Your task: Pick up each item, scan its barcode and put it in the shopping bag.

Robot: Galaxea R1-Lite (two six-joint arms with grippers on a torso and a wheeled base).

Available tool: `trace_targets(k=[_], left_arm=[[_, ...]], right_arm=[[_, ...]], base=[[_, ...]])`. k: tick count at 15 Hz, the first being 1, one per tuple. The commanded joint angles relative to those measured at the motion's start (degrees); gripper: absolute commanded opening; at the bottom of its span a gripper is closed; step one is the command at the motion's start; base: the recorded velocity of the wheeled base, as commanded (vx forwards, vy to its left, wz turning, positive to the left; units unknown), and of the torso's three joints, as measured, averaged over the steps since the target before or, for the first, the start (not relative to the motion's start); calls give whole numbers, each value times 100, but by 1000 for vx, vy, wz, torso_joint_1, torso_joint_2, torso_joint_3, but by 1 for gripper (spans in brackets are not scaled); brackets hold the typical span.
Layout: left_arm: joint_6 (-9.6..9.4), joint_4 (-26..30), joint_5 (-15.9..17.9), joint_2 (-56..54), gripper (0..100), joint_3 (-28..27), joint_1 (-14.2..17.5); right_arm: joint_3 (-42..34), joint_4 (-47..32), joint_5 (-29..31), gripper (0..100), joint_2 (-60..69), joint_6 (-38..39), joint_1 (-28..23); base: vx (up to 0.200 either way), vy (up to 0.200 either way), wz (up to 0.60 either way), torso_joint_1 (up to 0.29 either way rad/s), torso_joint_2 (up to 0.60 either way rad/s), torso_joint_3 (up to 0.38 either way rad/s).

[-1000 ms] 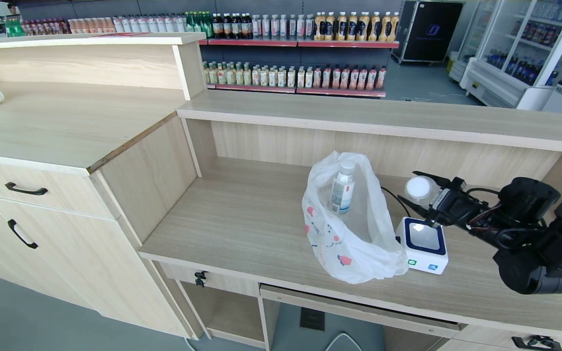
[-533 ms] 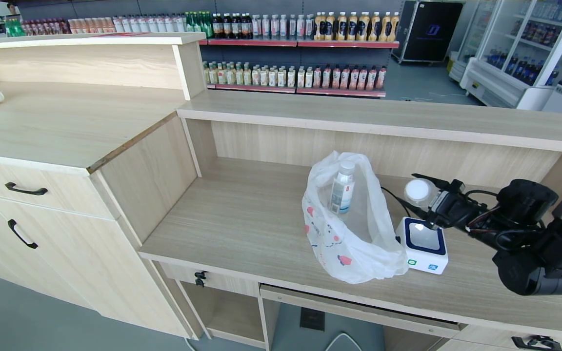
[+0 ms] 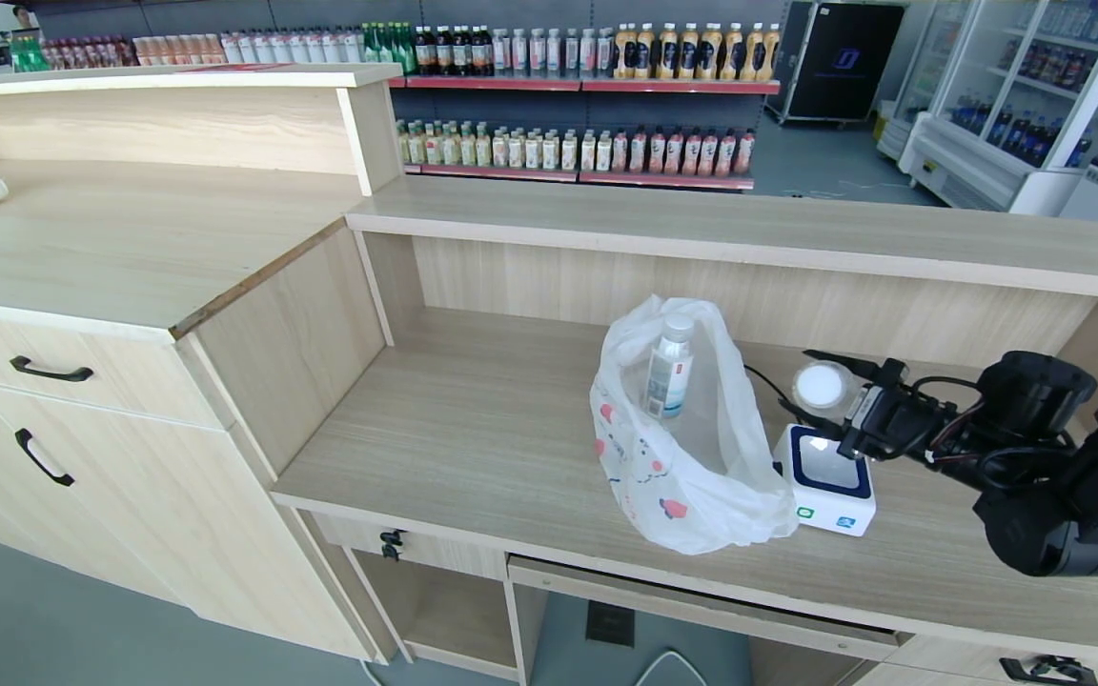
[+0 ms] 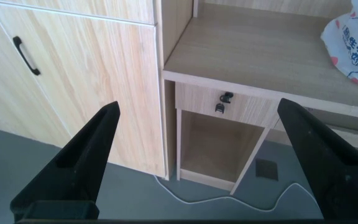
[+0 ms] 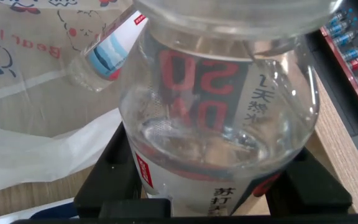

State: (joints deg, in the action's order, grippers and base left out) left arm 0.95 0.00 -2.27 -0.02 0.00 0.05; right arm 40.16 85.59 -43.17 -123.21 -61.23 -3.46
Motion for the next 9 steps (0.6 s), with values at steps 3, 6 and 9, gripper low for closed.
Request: trace_targets(k=[3, 6, 9], left_arm=[[2, 0, -2, 2, 100, 0, 4], [2, 0, -2, 2, 100, 0, 4], [2, 0, -2, 2, 100, 0, 4]], right_arm=[[1, -122, -95, 0, 69, -11, -102], [10, -130, -95, 0, 25, -11, -120], [36, -139, -148, 0, -80, 6, -67]], base=[[0, 0, 0, 0, 0, 0], [0, 0, 0, 0, 0, 0], [0, 0, 0, 0, 0, 0]])
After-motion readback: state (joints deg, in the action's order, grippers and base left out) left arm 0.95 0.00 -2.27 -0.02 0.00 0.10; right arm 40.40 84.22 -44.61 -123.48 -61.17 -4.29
